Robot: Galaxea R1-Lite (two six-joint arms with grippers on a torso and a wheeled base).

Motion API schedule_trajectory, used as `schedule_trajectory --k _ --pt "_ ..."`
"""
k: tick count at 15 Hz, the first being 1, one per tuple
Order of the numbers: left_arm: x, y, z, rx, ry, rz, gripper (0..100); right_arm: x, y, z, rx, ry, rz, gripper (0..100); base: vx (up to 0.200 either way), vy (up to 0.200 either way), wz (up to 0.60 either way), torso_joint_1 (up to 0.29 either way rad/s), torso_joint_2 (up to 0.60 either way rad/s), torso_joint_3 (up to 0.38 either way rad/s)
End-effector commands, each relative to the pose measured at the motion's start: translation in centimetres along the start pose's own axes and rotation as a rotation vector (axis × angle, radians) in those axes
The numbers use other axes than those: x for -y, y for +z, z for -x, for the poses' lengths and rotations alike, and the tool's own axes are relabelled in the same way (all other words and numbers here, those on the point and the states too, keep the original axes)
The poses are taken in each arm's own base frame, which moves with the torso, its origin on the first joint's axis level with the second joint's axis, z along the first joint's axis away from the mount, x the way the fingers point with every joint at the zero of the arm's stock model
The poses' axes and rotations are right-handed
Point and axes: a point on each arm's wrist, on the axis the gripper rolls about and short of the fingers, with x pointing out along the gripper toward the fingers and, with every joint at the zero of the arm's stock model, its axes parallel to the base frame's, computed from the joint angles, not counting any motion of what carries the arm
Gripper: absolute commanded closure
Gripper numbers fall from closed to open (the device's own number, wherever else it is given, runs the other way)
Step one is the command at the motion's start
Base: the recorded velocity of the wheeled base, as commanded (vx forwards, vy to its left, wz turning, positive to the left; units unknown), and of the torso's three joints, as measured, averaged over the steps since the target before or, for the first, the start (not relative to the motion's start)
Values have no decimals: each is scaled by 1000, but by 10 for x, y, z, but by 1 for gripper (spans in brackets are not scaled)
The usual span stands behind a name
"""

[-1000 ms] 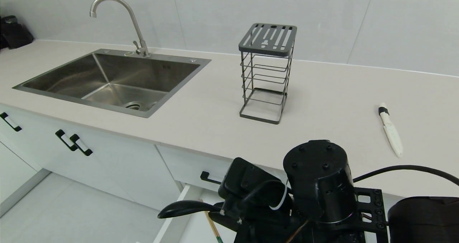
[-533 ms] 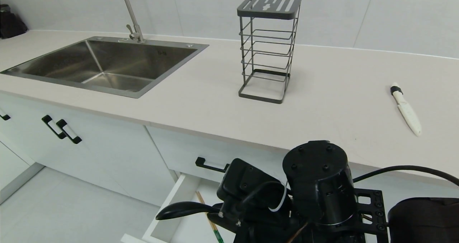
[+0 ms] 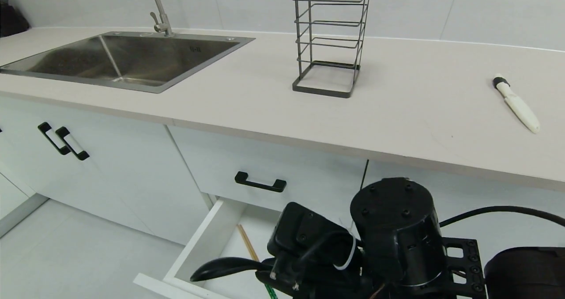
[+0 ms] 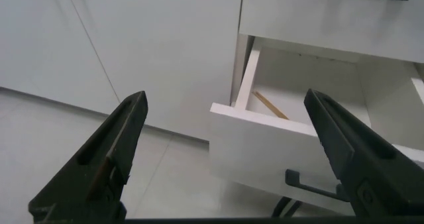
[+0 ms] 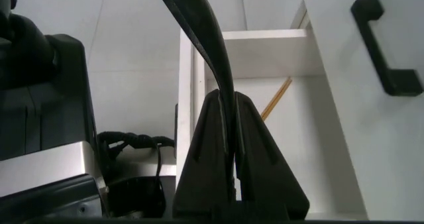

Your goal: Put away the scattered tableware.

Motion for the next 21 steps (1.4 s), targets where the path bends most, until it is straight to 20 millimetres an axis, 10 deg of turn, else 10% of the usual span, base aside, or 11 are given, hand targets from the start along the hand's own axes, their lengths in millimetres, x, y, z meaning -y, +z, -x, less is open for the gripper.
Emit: schedule_trajectory --k 1,7,15,21 --pt "0 0 0 -1 0 1 0 -9 -5 15 -10 16 7 100 0 0 0 -251 344 124" --pt "0 0 0 -1 0 1 0 5 3 55 -4 -87 -10 100 0 0 0 -95 255 84" --pt "0 0 0 -1 0 1 0 -13 -3 -55 -65 -100 22 100 0 0 0 -2 18 15" --pt "0 0 0 -1 0 1 0 -8 -5 -84 -149 -102 -20 100 0 0 0 0 0 0"
